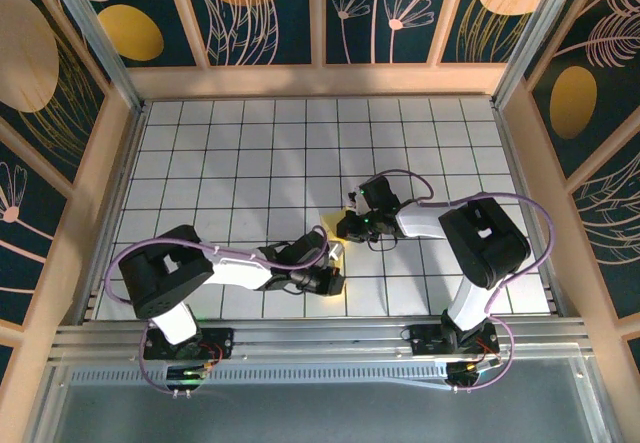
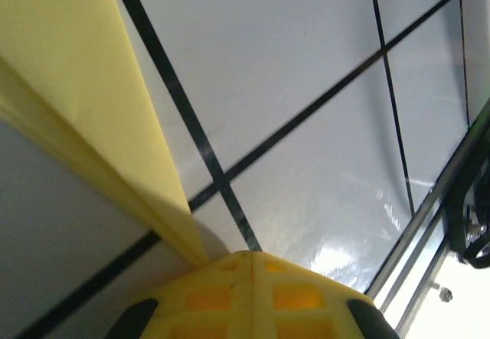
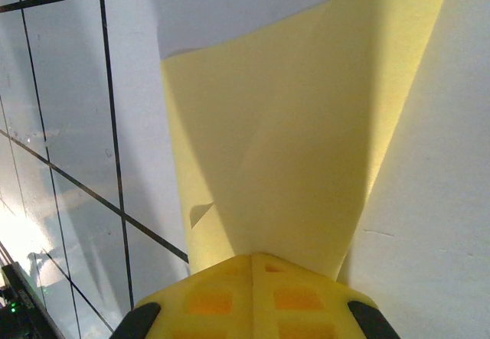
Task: Fold a paper plane with a square sheet of paper (fold left side to right side)
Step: Fold the wing for the fifth time at the center of the table, then turn over the paper plane at the center of the table.
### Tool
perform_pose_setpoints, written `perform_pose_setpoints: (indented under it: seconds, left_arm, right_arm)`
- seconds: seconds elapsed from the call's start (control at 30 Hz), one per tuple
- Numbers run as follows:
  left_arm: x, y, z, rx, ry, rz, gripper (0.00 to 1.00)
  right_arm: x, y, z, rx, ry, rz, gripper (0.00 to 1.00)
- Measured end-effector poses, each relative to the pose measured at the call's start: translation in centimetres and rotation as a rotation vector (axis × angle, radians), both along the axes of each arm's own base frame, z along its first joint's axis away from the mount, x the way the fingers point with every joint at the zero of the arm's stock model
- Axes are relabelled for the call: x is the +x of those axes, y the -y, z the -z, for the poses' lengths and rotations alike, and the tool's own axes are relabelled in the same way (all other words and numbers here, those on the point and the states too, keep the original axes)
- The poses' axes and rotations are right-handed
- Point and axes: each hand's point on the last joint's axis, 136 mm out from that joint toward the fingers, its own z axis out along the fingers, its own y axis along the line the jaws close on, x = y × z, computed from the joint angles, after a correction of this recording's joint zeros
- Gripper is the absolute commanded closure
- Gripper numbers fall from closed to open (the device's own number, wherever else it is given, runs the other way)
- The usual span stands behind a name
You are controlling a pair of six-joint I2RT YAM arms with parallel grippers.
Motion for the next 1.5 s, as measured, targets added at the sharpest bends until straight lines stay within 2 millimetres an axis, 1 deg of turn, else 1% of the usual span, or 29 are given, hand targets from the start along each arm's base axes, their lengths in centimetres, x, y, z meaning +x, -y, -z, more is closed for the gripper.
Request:
perform_pose_setpoints:
  seconds: [0.1, 0.17, 0.2, 0.27, 0.37, 0.4, 0.47, 0.53, 0.57, 0.6, 0.67, 0.7, 0.77, 0.9, 1.0, 1.13, 1.23, 1.27, 1.37, 1.5]
  left_arm:
    - [-0.8, -0.7, -0.3, 0.003, -0.011, 0.01, 1.0]
    - [-0.9, -1.0, -1.1, -0.011, 0.0, 0.005, 1.0]
    - [-0.7, -1.1, -1.9, -0.026, 0.014, 0.0, 1.0]
    - [-0.1, -0.9, -4.1, -0.075, 0.057, -0.022, 1.0]
    - [1.7, -1.1, -8.1, -0.163, 0.139, -0.083, 1.0]
    - [2.6, -1.4, -9.4, -0.187, 0.168, -0.118, 1.0]
    - [4.4, -2.4, -11.4, -0.217, 0.22, -0.193, 1.0]
    - [6.3, -3.9, -13.1, -0.226, 0.277, -0.286, 0.95]
    - [7.0, -4.6, -13.6, -0.221, 0.303, -0.329, 0.93]
    - [7.8, -5.5, -14.1, -0.209, 0.333, -0.38, 0.9]
    - [8.8, -7.0, -14.7, -0.182, 0.377, -0.461, 0.84]
    - [9.3, -7.8, -14.9, -0.167, 0.397, -0.503, 0.81]
    - [10.1, -9.2, -15.2, -0.142, 0.435, -0.584, 0.79]
    - [11.0, -11.9, -14.9, -0.096, 0.48, -0.712, 0.78]
    - [11.2, -13.3, -14.2, -0.067, 0.492, -0.767, 0.77]
    - [11.1, -14.3, -13.4, -0.037, 0.491, -0.8, 0.77]
    - [11.0, -14.8, -12.9, -0.025, 0.485, -0.813, 0.77]
    - [10.9, -14.9, -12.9, -0.026, 0.483, -0.816, 0.77]
    - [10.8, -15.2, -12.7, -0.027, 0.476, -0.83, 0.74]
    - [10.8, -15.8, -12.9, -0.019, 0.482, -0.854, 0.67]
  right_arm:
    - [0.1, 0.0, -0.1, -0.001, 0.001, -0.001, 1.0]
    - [0.1, 0.0, -0.2, -0.007, -0.002, -0.001, 1.0]
    - [0.2, 0.0, -0.2, -0.012, -0.001, 0.001, 0.97]
    - [0.5, 0.1, -0.3, -0.034, 0.003, 0.009, 0.91]
    - [1.1, 0.7, -1.0, -0.082, 0.026, 0.024, 0.82]
    - [1.5, 0.8, -1.6, -0.093, 0.044, 0.028, 0.78]
    - [2.3, 0.9, -3.2, -0.105, 0.09, 0.039, 0.72]
    - [3.2, 1.1, -5.4, -0.109, 0.154, 0.054, 0.66]
    - [3.6, 1.2, -6.4, -0.112, 0.184, 0.064, 0.63]
    - [4.0, 1.4, -7.5, -0.12, 0.214, 0.078, 0.59]
    - [4.4, 1.9, -9.0, -0.149, 0.264, 0.106, 0.53]
    - [4.4, 2.2, -9.5, -0.172, 0.281, 0.118, 0.51]
    - [4.1, 2.4, -9.6, -0.221, 0.299, 0.129, 0.48]
    - [2.3, 2.4, -8.2, -0.325, 0.285, 0.117, 0.47]
    - [1.5, 2.2, -6.6, -0.389, 0.272, 0.103, 0.47]
    - [0.9, 2.4, -4.0, -0.461, 0.229, 0.092, 0.48]
    - [0.6, 2.5, -2.6, -0.492, 0.203, 0.083, 0.53]
    - [0.5, 2.5, -2.1, -0.5, 0.194, 0.08, 0.57]
    - [0.2, 2.6, -1.4, -0.516, 0.174, 0.084, 0.74]
    - [0.3, 2.7, -1.9, -0.533, 0.18, 0.091, 0.97]
